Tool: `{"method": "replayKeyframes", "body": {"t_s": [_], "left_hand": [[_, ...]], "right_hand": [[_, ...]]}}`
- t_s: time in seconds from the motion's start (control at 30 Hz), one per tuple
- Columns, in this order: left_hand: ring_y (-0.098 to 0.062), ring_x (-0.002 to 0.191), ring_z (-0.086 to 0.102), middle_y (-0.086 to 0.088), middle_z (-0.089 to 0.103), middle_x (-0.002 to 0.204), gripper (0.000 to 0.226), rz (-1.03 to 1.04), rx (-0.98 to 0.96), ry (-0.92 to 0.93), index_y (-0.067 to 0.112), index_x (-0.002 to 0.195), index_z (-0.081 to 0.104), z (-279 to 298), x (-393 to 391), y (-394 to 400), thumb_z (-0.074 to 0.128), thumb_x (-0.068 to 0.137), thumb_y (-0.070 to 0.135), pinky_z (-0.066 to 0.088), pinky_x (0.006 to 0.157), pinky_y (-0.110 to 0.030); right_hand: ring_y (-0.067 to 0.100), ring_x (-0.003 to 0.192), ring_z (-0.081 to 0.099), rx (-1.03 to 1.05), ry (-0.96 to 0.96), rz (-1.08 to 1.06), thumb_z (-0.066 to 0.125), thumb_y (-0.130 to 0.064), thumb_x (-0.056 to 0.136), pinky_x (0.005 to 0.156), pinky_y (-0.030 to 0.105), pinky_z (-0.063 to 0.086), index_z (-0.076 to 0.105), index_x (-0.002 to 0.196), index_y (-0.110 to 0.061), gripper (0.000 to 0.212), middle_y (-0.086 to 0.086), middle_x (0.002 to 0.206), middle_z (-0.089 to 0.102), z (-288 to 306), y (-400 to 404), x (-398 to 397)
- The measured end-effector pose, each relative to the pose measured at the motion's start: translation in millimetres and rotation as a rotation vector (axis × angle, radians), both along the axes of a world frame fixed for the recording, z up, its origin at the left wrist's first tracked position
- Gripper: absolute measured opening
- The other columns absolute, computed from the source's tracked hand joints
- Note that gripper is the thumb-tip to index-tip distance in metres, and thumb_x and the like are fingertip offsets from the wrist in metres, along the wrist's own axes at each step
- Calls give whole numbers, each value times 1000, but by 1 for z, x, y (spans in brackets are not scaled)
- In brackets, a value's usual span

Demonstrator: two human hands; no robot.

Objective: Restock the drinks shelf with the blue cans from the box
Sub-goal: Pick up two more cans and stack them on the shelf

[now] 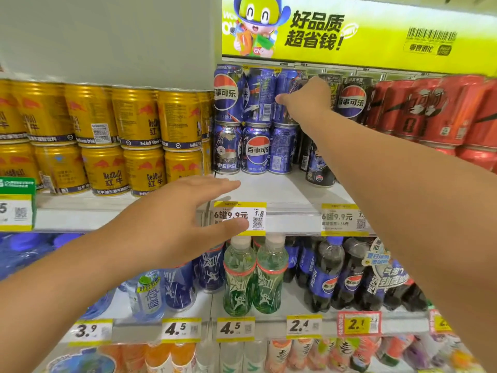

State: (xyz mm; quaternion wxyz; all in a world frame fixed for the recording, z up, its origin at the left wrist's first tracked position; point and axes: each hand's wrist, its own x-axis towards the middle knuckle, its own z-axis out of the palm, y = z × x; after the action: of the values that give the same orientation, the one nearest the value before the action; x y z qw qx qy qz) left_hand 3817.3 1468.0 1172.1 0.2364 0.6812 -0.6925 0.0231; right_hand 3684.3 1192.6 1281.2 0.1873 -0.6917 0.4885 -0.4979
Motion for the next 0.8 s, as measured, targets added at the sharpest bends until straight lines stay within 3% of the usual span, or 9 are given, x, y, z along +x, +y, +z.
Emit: {"method": "replayKeyframes", "body": {"t_s": [0.07, 0.13, 0.2, 0.33, 0.5, 0.6, 0.67, 0.73, 0.8], "left_hand": [[16, 142, 19, 39, 29, 152, 88, 16, 5, -80, 59, 148, 31, -3, 2, -3, 28, 68, 95, 24, 113, -20], [14, 145, 15, 36, 27, 156, 89, 32, 3, -129, 57, 150, 29, -5, 2, -5, 24, 69, 93, 21, 115, -22], [9, 149, 14, 33, 24, 160, 90, 38, 2, -196, 56, 152, 26, -7, 1, -6, 19, 70, 94, 20, 119, -26], [3, 153, 7, 29, 13, 164, 95, 65, 29, -293, 55, 154, 15, -9, 1, -8, 5, 69, 94, 15, 122, -28], [0, 154, 1, 26, 5, 166, 93, 81, 47, -329, 55, 155, 7, -12, -3, -9, 6, 70, 91, 8, 122, -28], [-1, 154, 2, 24, 6, 167, 91, 83, 46, -338, 53, 156, 7, -15, -2, -11, 9, 73, 91, 9, 124, -30], [-3, 155, 4, 22, 9, 167, 93, 86, 32, -356, 51, 157, 9, -18, 2, -10, 8, 73, 92, 8, 123, -30], [-5, 155, 7, 17, 12, 168, 93, 87, 17, -385, 48, 158, 13, -21, 5, -9, 8, 75, 90, 7, 123, -29], [-8, 156, 10, 13, 16, 168, 95, 85, 11, -394, 45, 158, 18, -22, 8, -6, 8, 75, 89, 9, 124, -32]], "right_hand": [[8, 58, 49, 9, 12, 13, 79, -35, 84, 57, 26, 40, 49, 77, -14, 37, -5, 68, 46, 1, -2, 1], [9, 59, 50, 2, 1, 42, 78, -34, 86, 62, 28, 42, 59, 108, -9, 38, -5, 69, 47, 0, -5, 1], [7, 57, 47, 2, 9, 56, 76, -34, 87, 64, 28, 43, 55, 128, -6, 54, -5, 71, 47, -2, -5, 2], [9, 61, 50, 2, 17, 52, 75, -36, 88, 60, 29, 43, 46, 140, -7, 67, -6, 75, 47, -2, -8, 4], [18, 75, 58, 21, 60, 39, 72, -43, 88, 53, 24, 40, 49, 131, -7, 60, 0, 92, 55, -7, -11, 4], [20, 78, 55, -18, 139, 22, 69, -44, 86, 67, 27, 46, 58, 87, -13, 33, 4, 90, 59, -9, -8, 0], [17, 68, 51, -6, 139, 35, 68, -43, 89, 60, 26, 43, 51, 75, -13, 37, 1, 77, 54, -10, 6, -7], [14, 59, 43, 10, 131, 19, 64, -44, 93, 49, 26, 33, 45, 74, -14, 40, -2, 70, 44, -13, 33, -21], [18, 76, 54, -31, 179, 36, 59, -46, 95, 59, 29, 43, 57, 100, -11, 35, 1, 86, 54, -21, 62, -38]]}}
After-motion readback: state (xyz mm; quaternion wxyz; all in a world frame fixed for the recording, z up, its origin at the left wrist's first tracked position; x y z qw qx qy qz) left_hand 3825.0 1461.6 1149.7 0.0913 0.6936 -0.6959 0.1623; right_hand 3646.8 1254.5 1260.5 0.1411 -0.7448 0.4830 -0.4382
